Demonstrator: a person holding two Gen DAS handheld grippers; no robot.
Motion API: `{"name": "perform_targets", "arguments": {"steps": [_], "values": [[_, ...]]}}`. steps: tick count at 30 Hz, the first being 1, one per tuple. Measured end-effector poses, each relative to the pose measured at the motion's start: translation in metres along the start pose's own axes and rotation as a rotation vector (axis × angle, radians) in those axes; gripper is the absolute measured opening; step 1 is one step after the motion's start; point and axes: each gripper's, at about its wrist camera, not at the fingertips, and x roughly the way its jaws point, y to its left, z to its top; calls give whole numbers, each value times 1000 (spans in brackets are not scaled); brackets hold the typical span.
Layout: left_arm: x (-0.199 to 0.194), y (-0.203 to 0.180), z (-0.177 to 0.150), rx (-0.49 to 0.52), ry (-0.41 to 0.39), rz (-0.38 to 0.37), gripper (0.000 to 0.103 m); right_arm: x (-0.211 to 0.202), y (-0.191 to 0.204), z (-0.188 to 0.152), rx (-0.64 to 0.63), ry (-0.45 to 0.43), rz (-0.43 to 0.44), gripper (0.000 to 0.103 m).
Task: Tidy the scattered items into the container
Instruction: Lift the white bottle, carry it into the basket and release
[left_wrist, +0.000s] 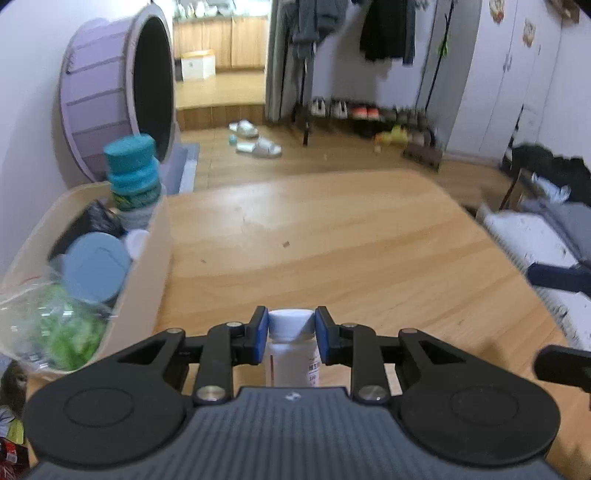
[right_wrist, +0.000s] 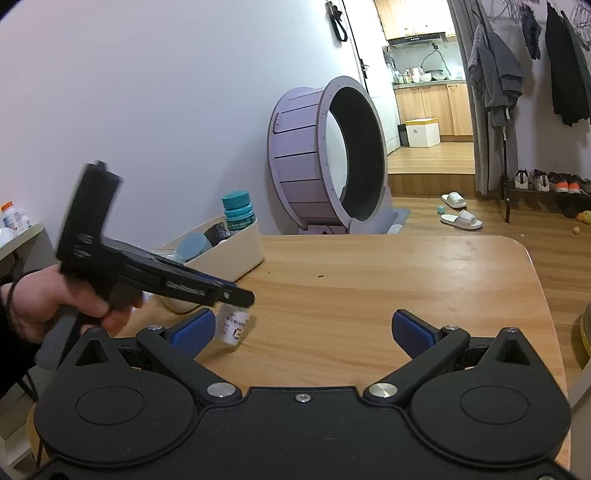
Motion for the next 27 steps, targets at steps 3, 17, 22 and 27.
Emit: {"name": "perform_targets", "arguments": {"steps": [3,17,22,27], "values": [[-25,14,4,-35,-75,32,26,0,3,1,-1,-2,10,103],[-40,105,38,-132,-205,232,26,16,30,9,-36,10,60,103],[-12,122,54,-133,-227,218,26,21,35,9,-47,29,53,103],[13,135,64,-108,-223,285,26,25,36,8,-50,45,33,103]]}}
